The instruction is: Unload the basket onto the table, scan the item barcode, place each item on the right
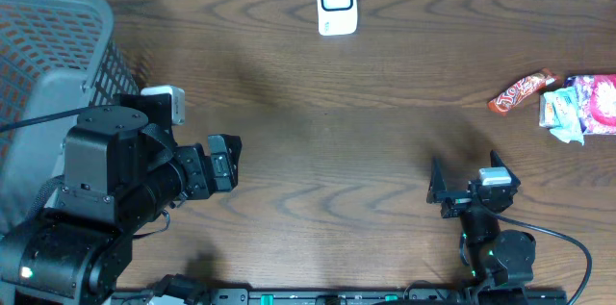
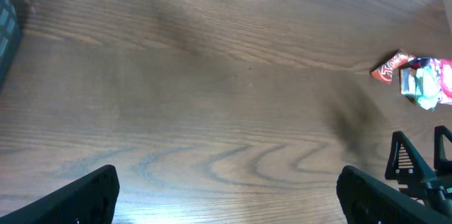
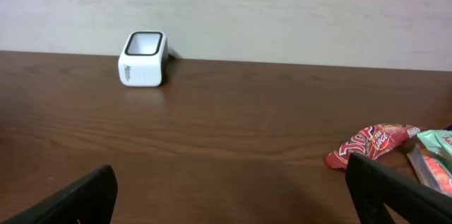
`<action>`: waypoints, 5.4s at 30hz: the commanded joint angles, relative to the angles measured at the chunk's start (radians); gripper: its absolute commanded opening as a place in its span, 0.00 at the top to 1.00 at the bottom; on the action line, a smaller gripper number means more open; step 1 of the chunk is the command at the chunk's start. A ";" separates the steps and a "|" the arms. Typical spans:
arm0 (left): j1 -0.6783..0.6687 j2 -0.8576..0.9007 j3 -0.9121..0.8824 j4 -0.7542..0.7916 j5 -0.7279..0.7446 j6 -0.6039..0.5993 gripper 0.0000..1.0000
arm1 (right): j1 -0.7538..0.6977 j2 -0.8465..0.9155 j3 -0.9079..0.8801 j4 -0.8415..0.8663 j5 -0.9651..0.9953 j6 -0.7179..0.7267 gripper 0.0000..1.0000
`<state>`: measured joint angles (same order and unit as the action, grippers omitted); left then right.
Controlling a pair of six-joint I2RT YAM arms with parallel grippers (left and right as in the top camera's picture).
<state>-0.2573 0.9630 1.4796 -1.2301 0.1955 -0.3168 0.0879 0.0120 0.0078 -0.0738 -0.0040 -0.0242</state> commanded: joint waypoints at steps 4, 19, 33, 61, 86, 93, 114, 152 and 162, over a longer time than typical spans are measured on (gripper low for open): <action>-0.002 -0.003 0.004 0.000 -0.010 0.002 0.02 | -0.004 -0.007 -0.002 -0.006 -0.002 0.020 0.01; -0.002 -0.003 0.004 0.000 -0.010 0.002 0.02 | -0.002 -0.006 -0.002 -0.002 -0.013 0.019 0.01; -0.002 -0.003 0.004 0.000 -0.010 0.002 0.02 | -0.002 -0.005 -0.002 -0.002 -0.013 0.019 0.01; 0.067 -0.338 -0.593 0.480 -0.029 0.220 0.02 | -0.002 -0.005 -0.002 -0.002 -0.013 0.019 0.01; 0.269 -0.845 -1.418 1.401 0.032 0.235 0.02 | -0.002 -0.005 -0.002 -0.002 -0.013 0.020 0.01; 0.270 -0.939 -1.477 1.407 0.032 0.288 0.02 | -0.002 -0.005 -0.002 -0.001 -0.013 0.019 0.01; 0.273 -0.962 -1.476 1.184 0.070 0.422 0.02 | -0.002 -0.005 -0.002 -0.001 -0.013 0.019 0.01; 0.273 -0.962 -1.476 1.164 -0.055 0.323 0.02 | -0.002 -0.005 -0.002 -0.001 -0.013 0.020 0.01; 0.273 -0.962 -1.476 1.168 -0.058 0.323 0.02 | -0.002 -0.005 -0.002 -0.002 -0.013 0.019 0.01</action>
<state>0.0116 0.0101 0.0212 -0.0250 0.1429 -0.0021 0.0879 0.0120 0.0078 -0.0715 -0.0109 -0.0116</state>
